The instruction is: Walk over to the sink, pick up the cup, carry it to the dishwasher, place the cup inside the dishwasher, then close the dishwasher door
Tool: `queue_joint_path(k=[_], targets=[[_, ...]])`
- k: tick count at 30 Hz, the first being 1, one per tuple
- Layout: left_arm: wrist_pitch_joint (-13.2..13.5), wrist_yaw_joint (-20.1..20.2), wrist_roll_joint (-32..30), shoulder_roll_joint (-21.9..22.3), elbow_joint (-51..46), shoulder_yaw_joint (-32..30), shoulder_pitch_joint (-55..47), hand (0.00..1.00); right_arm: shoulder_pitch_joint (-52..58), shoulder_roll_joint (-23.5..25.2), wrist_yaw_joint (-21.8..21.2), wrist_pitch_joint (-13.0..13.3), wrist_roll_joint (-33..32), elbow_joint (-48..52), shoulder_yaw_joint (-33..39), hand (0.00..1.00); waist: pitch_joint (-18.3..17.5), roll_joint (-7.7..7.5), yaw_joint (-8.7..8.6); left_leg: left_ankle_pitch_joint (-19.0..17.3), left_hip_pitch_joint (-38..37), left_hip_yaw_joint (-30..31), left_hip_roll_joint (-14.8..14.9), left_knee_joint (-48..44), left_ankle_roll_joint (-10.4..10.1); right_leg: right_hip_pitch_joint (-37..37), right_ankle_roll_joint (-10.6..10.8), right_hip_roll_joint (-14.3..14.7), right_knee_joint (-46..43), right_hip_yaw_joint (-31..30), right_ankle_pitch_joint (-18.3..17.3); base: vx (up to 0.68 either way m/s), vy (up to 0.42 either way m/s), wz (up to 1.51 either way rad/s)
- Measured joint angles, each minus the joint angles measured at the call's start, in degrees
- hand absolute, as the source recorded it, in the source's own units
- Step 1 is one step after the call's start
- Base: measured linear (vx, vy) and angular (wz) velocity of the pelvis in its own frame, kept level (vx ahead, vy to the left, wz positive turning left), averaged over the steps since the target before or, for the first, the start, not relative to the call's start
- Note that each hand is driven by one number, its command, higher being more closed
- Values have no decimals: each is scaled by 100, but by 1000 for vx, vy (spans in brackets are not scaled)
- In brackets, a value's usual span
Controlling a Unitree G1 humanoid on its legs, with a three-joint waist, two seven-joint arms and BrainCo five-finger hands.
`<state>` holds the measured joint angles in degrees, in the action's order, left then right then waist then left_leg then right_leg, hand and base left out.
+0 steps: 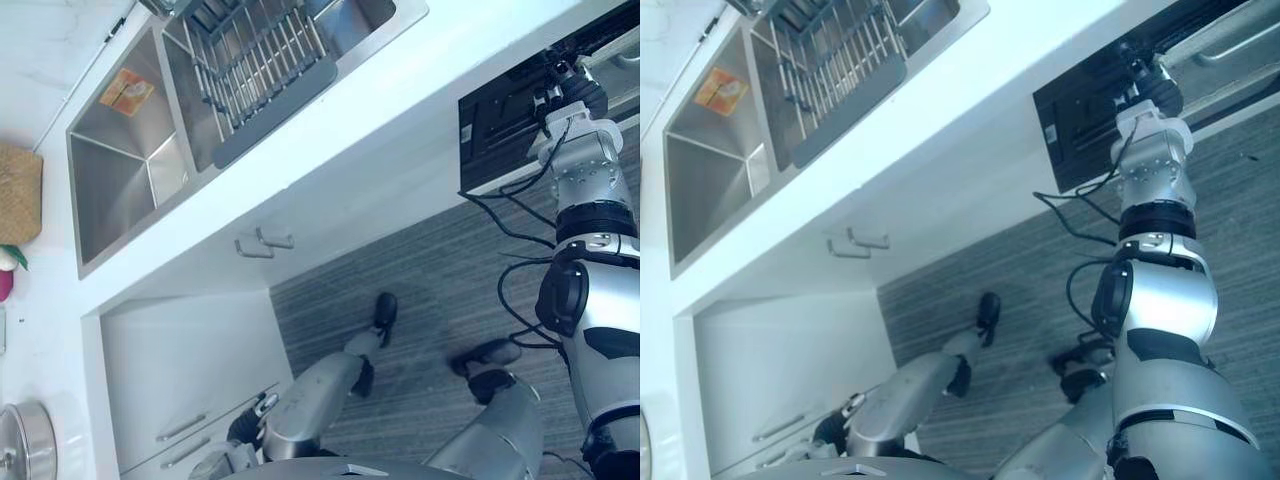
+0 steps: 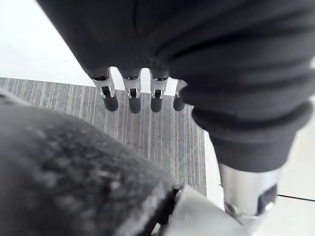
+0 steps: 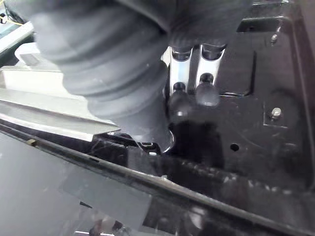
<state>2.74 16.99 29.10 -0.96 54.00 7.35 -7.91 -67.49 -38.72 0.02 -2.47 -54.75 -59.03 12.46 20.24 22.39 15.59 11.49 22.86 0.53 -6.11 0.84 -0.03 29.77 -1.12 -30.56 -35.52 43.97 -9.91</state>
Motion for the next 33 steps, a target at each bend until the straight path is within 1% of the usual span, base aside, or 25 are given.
queue_joint_path(k=[3,5,7,8,10,11,13,14,16,17,19,20,21,22,23,24,25,26,27,28,29,30,31,32,33], targets=[[-65,87,3,-2,-110,17,-3,0,-1,-15,2,-13,49,-62,4,0,-18,22,3,-49,21,6,-13,-81,-22,-24,8,-6,9,2,-5,-3,-55,2],[-159,168,10,-2,-182,25,-2,0,-1,-68,1,-178,63,-87,2,0,-23,28,-8,-113,29,8,-11,-145,11,-47,15,-4,15,9,-9,-23,-46,0],[-205,268,11,-7,-182,2,-4,0,-1,-186,2,-489,122,-244,-55,0,-25,30,-41,-254,-1,8,20,-295,26,-185,25,56,90,46,-12,-27,-53,-4],[-213,281,12,-7,-183,-8,-3,0,-2,-199,4,-552,129,-268,-61,0,-24,29,-52,-286,-6,8,44,-332,37,-222,35,102,138,50,-2,-9,-46,-8],[-235,360,11,-7,-190,-74,-21,0,1,-240,81,-797,728,-274,-238,0,-15,18,-155,-395,-89,7,164,-408,26,-422,60,330,397,87,89,11,-51,-15],[-235,366,11,-7,-199,-77,-32,0,2,-240,97,-807,963,-269,-293,0,-11,12,-184,-423,-143,-1,193,-410,22,-495,77,394,467,86,111,31,-52,-22],[-235,365,112,-7,-363,-123,-113,0,53,-49,125,-1011,1500,-171,-346,0,66,-84,-325,-548,-391,-48,304,-412,21,-795,113,616,756,83,204,55,-57,-27],[-234,339,210,-2,-451,-238,-138,0,409,135,205,-1004,1727,296,-277,0,87,-111,-372,-599,-537,-66,368,-418,10,-985,127,743,921,84,263,70,-54,-25],[-225,259,447,-4,-691,-440,-207,0,995,322,276,-1001,1956,1124,-262,0,181,-230,-503,-658,-725,-91,438,-417,-19,-1224,162,922,1159,81,347,77,-47,-23],[-200,185,599,-10,-820,-557,-237,0,1387,498,392,-872,2149,1740,-82,0,268,-342,-629,-711,-847,-130,492,-418,-20,-1396,175,1051,1344,76,428,77,-38,-27],[-118,83,751,-6,-850,-748,-258,0,2025,813,445,-372,2142,2754,483,0,386,-497,-777,-825,-1089,-230,566,-432,-23,-1685,205,1239,1651,25,564,86,-16,-35],[-25,-1,791,-7,-838,-837,-289,0,2456,1008,444,20,2132,3308,701,0,497,-665,-916,-941,-1241,-301,605,-488,-14,-1883,242,1354,1864,-31,654,108,7,-45],[37,-50,798,-1,-831,-960,-314,0,2832,1173,427,276,2109,3599,818,0,537,-814,-965,-1028,-1325,-395,642,-528,-9,-1984,282,1437,2012,-99,722,72,10,-42],[76,-79,800,-8,-790,-1020,-322,0,3110,1263,426,443,2107,3756,882,0,520,-916,-995,-1098,-1350,-448,670,-578,0,-2034,291,1498,2127,-138,770,109,25,-46],[145,-183,798,-8,-761,-1248,-372,0,3794,1497,413,738,2176,3813,936,0,451,-1158,-1085,-1174,-1472,-539,696,-593,-8,-2180,322,1594,2343,-212,866,98,20,-35],[213,-201,798,-13,-709,-1362,-379,0,4160,1618,361,800,2198,3754,955,0,389,-1266,-1112,-1194,-1539,-561,696,-592,-29,-2267,330,1602,2431,-226,894,162,35,-31],[316,-248,797,-20,-602,-1525,-378,0,4800,1807,247,881,2231,3466,981,0,264,-1415,-1156,-1263,-1703,-606,694,-575,-47,-2415,336,1606,2478,-232,900,172,41,-17],[403,-287,785,-21,-500,-1654,-377,0,5316,1999,128,903,2406,2858,1026,0,103,-1534,-1194,-1345,-1880,-649,699,-570,-43,-2575,336,1593,2458,-247,897,170,51,-12],[453,-301,778,-22,-402,-1682,-378,0,5554,2091,16,908,2503,2505,1037,0,-9,-1573,-1215,-1388,-1957,-656,699,-569,-28,-2627,335,1581,2421,-252,897,162,70,-7],[509,-316,757,-9,-195,-1786,-373,0,6009,2281,-220,935,2576,1842,1094,0,-240,-1625,-1237,-1487,-2102,-685,717,-569,-9,-2708,318,1528,2243,-260,886,113,87,-1],[587,-365,656,1,-36,-1879,-348,0,6447,2514,-412,980,2600,1320,1230,0,-375,-1644,-1240,-1598,-2287,-718,744,-559,15,-2795,286,1454,1910,-345,868,89,95,2],[632,-398,641,2,46,-1906,-350,0,6657,2666,-555,998,2616,1080,1361,0,-460,-1668,-1238,-1719,-2373,-752,774,-542,43,-2801,282,1437,1698,-454,866,68,105,14],[662,-440,535,9,143,-2028,-351,0,7021,2975,-809,1019,2715,609,1637,0,-642,-1701,-1239,-1848,-2550,-665,791,-567,100,-2765,277,1357,1180,-824,866,66,77,26],[662,-457,486,4,160,-2073,-344,0,7205,3129,-900,1018,2784,419,1747,0,-693,-1753,-1249,-1865,-2651,-558,771,-568,115,-2746,262,1289,894,-1017,878,81,60,66],[649,-530,344,-12,181,-2100,-301,0,7605,3459,-1025,996,2868,108,1826,0,-862,-1835,-1282,-1878,-2746,-289,766,-568,142,-2645,290,1340,596,-1460,719,105,-34,107]])
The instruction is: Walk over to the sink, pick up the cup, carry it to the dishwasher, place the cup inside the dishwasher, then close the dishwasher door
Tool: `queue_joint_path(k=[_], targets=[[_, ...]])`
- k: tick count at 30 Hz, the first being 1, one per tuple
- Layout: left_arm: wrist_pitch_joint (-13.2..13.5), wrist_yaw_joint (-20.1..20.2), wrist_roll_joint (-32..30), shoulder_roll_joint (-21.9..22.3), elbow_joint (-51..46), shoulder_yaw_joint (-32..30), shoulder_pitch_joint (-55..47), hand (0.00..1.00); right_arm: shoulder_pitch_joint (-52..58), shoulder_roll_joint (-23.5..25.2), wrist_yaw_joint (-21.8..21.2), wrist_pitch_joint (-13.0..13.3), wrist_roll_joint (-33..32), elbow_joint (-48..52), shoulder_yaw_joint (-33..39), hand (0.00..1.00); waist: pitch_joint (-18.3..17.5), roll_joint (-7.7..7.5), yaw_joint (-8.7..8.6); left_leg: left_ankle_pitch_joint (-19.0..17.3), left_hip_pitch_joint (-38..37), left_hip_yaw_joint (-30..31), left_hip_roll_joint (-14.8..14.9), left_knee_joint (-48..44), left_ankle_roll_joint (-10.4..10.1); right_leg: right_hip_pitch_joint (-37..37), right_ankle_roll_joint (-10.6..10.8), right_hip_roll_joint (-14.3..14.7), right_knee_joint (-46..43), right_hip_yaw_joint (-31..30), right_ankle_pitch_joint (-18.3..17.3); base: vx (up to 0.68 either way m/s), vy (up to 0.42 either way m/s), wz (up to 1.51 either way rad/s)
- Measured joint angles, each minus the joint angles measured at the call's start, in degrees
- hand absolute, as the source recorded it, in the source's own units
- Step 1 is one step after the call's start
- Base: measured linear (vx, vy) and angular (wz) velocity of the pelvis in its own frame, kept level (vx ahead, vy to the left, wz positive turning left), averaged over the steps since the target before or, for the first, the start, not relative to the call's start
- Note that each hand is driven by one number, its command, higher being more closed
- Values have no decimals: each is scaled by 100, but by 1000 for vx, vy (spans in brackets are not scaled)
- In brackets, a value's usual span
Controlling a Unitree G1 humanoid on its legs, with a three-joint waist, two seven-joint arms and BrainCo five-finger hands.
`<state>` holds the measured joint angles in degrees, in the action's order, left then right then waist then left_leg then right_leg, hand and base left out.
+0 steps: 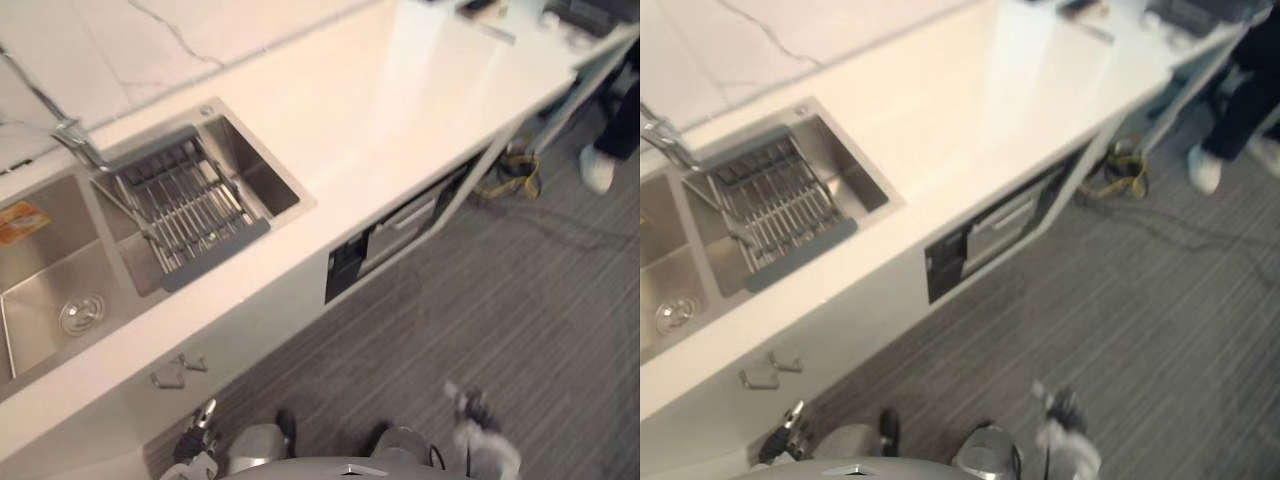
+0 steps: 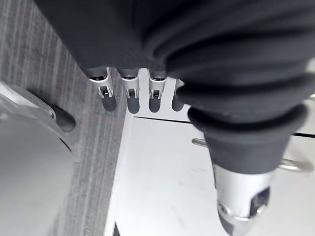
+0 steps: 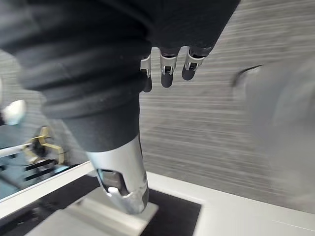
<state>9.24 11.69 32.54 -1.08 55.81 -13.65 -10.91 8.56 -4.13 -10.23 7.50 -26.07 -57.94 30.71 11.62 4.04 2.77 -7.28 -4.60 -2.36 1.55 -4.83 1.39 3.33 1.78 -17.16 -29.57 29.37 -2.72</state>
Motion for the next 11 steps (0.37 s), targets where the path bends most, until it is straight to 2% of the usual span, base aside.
queue_joint_path(k=[1,2,3,4,5,6,8,11], targets=[[-35,-57,-235,-22,38,-154,99,0,286,335,-138,-118,37,-201,61,0,-171,-117,-40,4,21,315,35,-2,-5,-10,78,328,278,-499,-395,100,-70,118],[-48,-84,-342,-3,66,-275,163,0,343,424,-167,-144,35,-178,161,0,-214,-181,-79,17,13,433,38,-3,-22,-12,83,485,457,-725,-513,121,-115,114],[-117,-140,-587,39,155,-485,316,0,425,429,-185,-289,283,-153,98,0,-267,-276,-106,44,16,630,34,-9,-55,-18,93,772,881,-1053,-589,82,-110,93],[-194,-153,-798,110,168,-647,387,0,484,470,-186,-461,395,-154,59,0,-329,-380,-105,67,62,728,-16,-16,-89,-49,61,901,1287,-1212,-453,48,-111,80],[-207,-158,-836,130,167,-705,384,0,484,486,-169,-538,397,-153,-14,0,-371,-461,-89,58,58,745,-84,-15,-99,-52,44,887,1444,-1256,-206,61,-147,55],[-257,-166,-936,154,171,-919,346,0,479,485,-127,-692,410,-152,-69,0,-484,-580,-57,-26,12,673,-144,-14,-121,-151,114,772,1519,-1170,-268,69,-120,29],[-375,-191,-1042,364,240,-1209,269,0,470,347,-99,-965,656,-15,-142,0,-645,-425,-79,-97,-70,-42,202,-3,-346,-390,145,862,1777,-1014,-298,118,-113,31],[-444,-277,-1149,512,281,-1334,198,0,493,114,-85,-1176,873,83,-433,0,-763,-256,-64,0,-272,-107,233,149,-417,-692,210,912,2036,-924,-252,61,-41,19]])
